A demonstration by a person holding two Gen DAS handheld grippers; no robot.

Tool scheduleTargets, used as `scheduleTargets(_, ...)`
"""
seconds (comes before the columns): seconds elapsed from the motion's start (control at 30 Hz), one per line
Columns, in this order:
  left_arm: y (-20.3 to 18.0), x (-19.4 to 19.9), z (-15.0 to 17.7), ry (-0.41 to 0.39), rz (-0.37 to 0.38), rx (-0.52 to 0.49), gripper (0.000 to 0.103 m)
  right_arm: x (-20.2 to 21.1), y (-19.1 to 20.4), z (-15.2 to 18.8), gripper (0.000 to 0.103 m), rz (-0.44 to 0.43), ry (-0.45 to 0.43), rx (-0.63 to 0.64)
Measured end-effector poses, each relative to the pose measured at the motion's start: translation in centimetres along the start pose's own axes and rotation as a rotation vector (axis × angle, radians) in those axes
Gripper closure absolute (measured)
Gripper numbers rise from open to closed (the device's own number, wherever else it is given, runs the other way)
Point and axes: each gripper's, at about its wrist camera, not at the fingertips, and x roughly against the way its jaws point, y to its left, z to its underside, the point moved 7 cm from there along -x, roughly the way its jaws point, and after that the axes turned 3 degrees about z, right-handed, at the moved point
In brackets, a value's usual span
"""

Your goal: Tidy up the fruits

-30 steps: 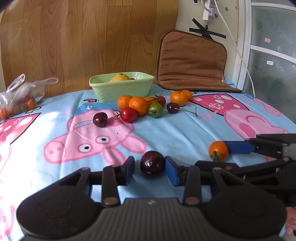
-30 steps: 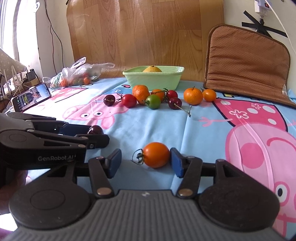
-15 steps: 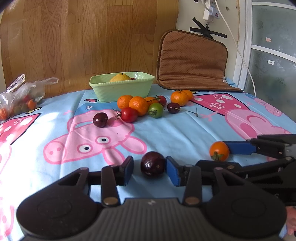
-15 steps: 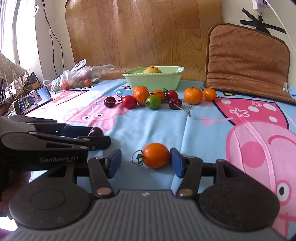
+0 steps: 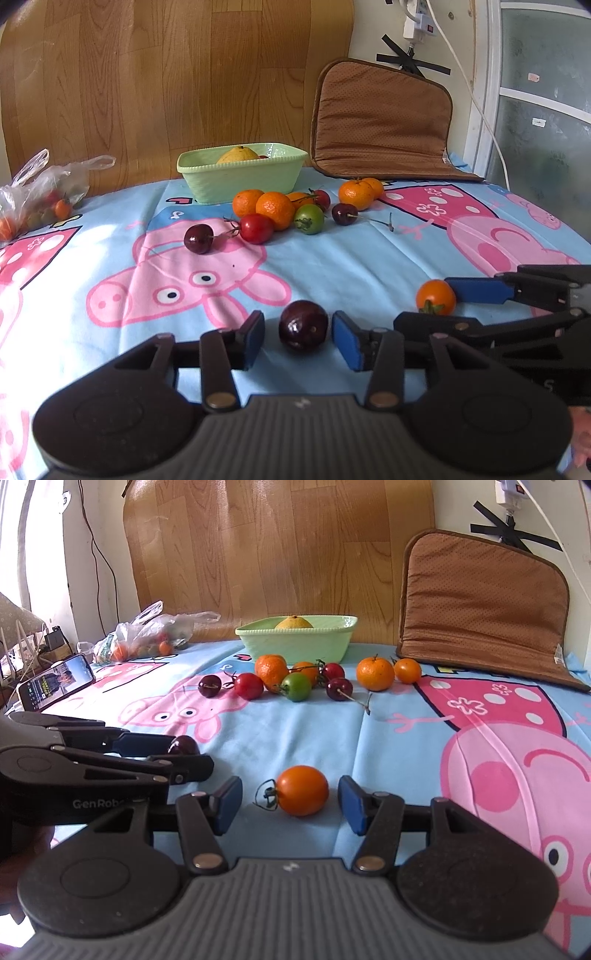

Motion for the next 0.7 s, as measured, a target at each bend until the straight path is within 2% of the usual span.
scheduleTargets(0.7, 0.17, 0.24, -0.10, -0.010, 0.015, 0.032, 0.061, -0.05, 0.03, 0.12, 0.043, 0.032, 0.000, 0.023)
